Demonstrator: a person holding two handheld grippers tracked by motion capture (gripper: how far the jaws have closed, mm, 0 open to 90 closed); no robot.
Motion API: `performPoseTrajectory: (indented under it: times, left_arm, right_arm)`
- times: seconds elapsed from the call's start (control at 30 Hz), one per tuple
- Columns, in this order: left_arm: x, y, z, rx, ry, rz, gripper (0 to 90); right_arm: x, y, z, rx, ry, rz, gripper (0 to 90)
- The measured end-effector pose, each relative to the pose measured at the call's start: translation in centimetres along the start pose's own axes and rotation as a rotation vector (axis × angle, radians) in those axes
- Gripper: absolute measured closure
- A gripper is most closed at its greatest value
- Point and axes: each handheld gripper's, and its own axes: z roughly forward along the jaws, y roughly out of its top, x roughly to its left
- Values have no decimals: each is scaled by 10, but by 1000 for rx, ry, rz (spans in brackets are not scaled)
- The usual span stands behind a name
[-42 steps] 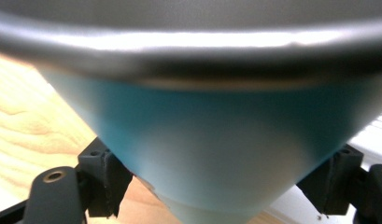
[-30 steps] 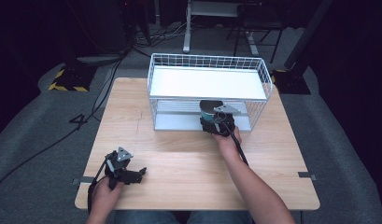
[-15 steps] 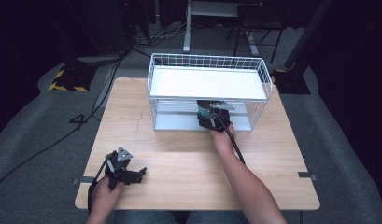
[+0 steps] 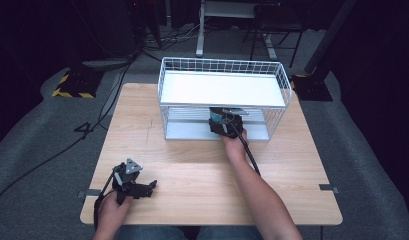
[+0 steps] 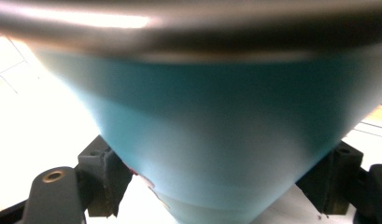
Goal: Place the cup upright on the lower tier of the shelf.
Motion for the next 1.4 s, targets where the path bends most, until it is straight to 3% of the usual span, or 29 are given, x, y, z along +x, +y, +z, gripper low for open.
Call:
performPoseTrajectory:
  times: [0.4,0.5,0.63,0.87,1.0,1.13,1.27,1.4]
  left_arm:
    - [0,0,0,2,-2,1,0]
    - [0,0,0,2,-2,1,0]
    - [0,0,0,3,-2,1,0]
    - [0,0,0,3,-2,1,0]
    - [0,0,0,2,-2,1,0]
    - [0,0,0,2,-3,1,0]
    - [0,0,0,0,-1,1,0]
    - [0,0,0,1,-1,1,0]
  right_arm:
    - [-4,-1,3,17,37,19,218]
    - [-4,-1,4,27,60,0,156]
    - [-3,0,1,8,54,17,143]
    - [-4,1,-5,-2,39,4,131]
    - [-3,0,-11,-5,30,-6,131]
    - [-3,-3,-19,-14,49,3,131]
    - [-2,-4,-35,-9,55,-36,132]
    - [-3,-6,-48,-17,82,-29,136]
